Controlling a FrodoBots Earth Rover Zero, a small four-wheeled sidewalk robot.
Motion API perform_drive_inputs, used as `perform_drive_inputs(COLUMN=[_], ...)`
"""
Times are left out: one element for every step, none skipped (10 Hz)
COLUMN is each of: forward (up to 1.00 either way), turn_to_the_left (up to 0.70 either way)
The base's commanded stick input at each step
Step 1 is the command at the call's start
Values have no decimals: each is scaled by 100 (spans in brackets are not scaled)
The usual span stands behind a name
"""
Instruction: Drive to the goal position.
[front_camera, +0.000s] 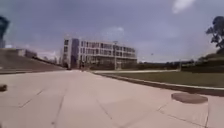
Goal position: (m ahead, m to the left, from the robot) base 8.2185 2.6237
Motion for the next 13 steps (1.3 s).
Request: perform_drive_inputs(forward=[70, 70, 70, 70, 70, 70, 70, 70, 70, 70, 70, 70, 70], turn_to_the_left=[0, 0, 0, 0, 35, 35, 0, 0, 0, 0, 0, 0, 0])
